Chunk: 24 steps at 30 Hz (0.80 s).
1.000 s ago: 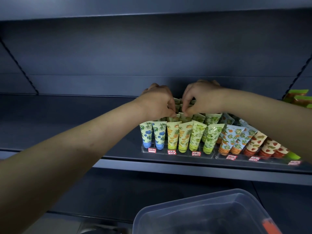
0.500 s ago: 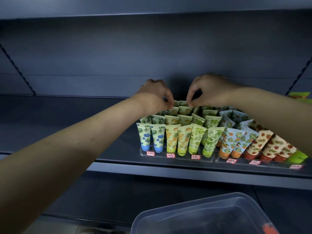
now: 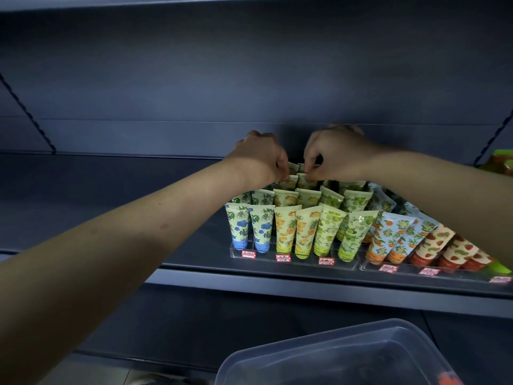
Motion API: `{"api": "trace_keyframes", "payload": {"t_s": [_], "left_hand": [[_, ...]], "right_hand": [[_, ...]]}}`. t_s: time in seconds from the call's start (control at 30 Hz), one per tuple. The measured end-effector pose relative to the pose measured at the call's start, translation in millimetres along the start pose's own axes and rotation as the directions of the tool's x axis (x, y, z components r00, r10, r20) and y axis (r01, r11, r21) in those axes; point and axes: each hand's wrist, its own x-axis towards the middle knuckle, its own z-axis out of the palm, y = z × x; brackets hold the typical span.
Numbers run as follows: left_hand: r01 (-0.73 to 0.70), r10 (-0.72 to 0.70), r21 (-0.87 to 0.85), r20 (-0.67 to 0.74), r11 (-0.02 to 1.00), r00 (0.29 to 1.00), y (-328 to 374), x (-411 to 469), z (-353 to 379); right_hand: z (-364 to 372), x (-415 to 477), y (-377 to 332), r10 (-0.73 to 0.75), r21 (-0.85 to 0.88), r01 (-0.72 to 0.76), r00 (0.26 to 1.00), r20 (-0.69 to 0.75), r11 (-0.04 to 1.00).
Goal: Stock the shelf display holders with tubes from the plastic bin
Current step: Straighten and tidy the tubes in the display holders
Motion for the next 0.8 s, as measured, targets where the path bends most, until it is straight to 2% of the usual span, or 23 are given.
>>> {"api": "trace_keyframes", "payload": {"t_s": [0.43, 0.63, 0.8], "left_hand": [[-0.005, 0.005, -0.005, 0.016, 1.0, 1.0, 0.8, -4.1, -5.3], [-0.031, 0.027, -0.08, -0.052, 0.996, 0.998, -5.5, -0.5, -18.9], [-0.057, 0.053, -0.057, -0.064, 0.997, 0.997, -5.4, 12.5, -19.0]], "right_hand": [[-7.7, -4.3, -2.3, -0.007, 0.03, 0.006, 0.999, 0.043, 1.0], [-22.9, 3.3, 8.4, 0.016, 0.119, -0.018, 1.0, 0.018, 0.993], [-18.4, 11.7, 16.5, 0.052, 0.052, -0.053, 0.998, 0.02, 0.997]]}}
